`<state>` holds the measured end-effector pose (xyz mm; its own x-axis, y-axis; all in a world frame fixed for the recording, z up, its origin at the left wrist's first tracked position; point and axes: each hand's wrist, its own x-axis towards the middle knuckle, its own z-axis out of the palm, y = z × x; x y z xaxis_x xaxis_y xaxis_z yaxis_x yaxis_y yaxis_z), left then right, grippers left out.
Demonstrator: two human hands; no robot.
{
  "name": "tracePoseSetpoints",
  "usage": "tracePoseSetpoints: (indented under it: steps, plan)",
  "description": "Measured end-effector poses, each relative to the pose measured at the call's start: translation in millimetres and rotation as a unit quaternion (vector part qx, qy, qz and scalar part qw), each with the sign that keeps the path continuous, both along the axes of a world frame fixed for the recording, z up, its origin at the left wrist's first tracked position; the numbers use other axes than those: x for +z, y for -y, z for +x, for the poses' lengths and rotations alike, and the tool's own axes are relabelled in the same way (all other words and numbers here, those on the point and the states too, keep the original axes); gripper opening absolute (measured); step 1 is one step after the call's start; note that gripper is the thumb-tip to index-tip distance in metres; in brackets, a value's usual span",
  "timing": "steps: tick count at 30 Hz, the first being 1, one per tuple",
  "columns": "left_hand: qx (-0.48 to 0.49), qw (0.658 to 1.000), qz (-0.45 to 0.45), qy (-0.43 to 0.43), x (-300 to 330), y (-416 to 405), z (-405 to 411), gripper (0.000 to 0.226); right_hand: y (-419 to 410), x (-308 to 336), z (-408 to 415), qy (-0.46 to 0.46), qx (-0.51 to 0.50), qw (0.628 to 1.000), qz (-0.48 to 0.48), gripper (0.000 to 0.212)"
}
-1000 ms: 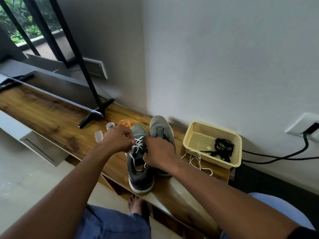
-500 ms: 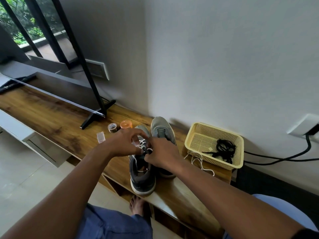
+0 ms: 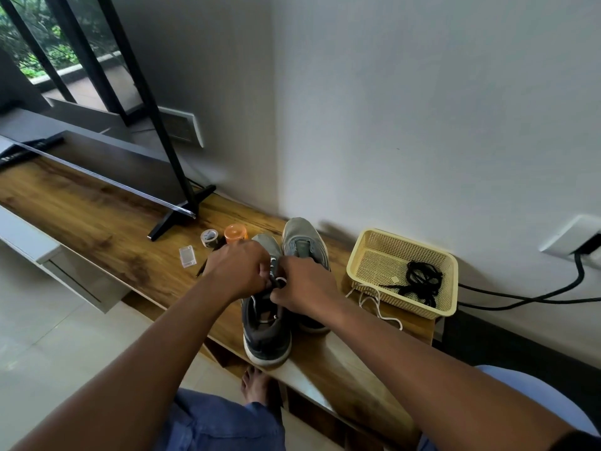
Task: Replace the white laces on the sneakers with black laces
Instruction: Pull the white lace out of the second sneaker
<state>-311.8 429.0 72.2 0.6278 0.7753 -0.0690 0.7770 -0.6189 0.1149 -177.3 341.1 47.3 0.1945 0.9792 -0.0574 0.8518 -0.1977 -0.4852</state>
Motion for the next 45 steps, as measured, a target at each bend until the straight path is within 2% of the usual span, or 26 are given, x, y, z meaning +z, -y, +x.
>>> tracePoseSetpoints:
  steps: [2,4,9,13,15,17,20,23,28,32,42,45]
  plan:
    - [0.032,0.999,-0.026,0.024,2,-4,-3,0.014,0,0,0,0.001,-0.002,1.0,-0.006,0.028]
    - [0.082,0.995,-0.01,0.059,4,-9,-8,0.022,-1,0,0,0.003,-0.005,1.0,-0.013,0.027]
    - [0.208,0.975,0.039,0.059,9,-6,-12,0.011,-3,1,-4,-0.009,-0.004,1.0,-0.024,0.018]
    - [0.16,0.984,0.022,0.076,7,-3,-7,0.013,-1,-1,-5,-0.003,-0.009,1.0,-0.015,0.019]
    - [0.101,0.99,-0.045,0.084,6,-8,-9,0.02,0,-2,-5,-0.005,-0.012,1.0,-0.004,0.019]
    - [0.043,0.993,-0.102,0.049,8,-10,-11,0.027,0,-2,-6,-0.004,-0.012,1.0,0.009,0.015]
    - [0.0,0.993,-0.116,-0.001,6,-8,-11,0.011,1,-4,-9,0.008,-0.012,0.999,0.03,0.015]
    - [0.002,0.997,-0.079,-0.006,4,-4,-8,0.015,3,-8,-12,0.022,-0.015,0.998,0.052,0.026]
    - [0.003,0.999,-0.036,-0.013,1,4,2,0.008,2,-8,-13,0.016,-0.013,0.998,0.053,0.025]
    - [0.013,0.998,-0.055,0.001,-1,1,2,0.001,3,-7,-14,0.001,-0.013,0.999,0.049,0.02]
    - [0.04,0.994,-0.097,0.001,3,-3,-1,0.012,5,-6,-19,-0.015,0.01,0.998,0.057,0.03]
    - [0.065,0.989,-0.134,0.008,7,-5,-4,0.014,5,-5,-17,-0.021,0.017,0.999,0.047,0.023]
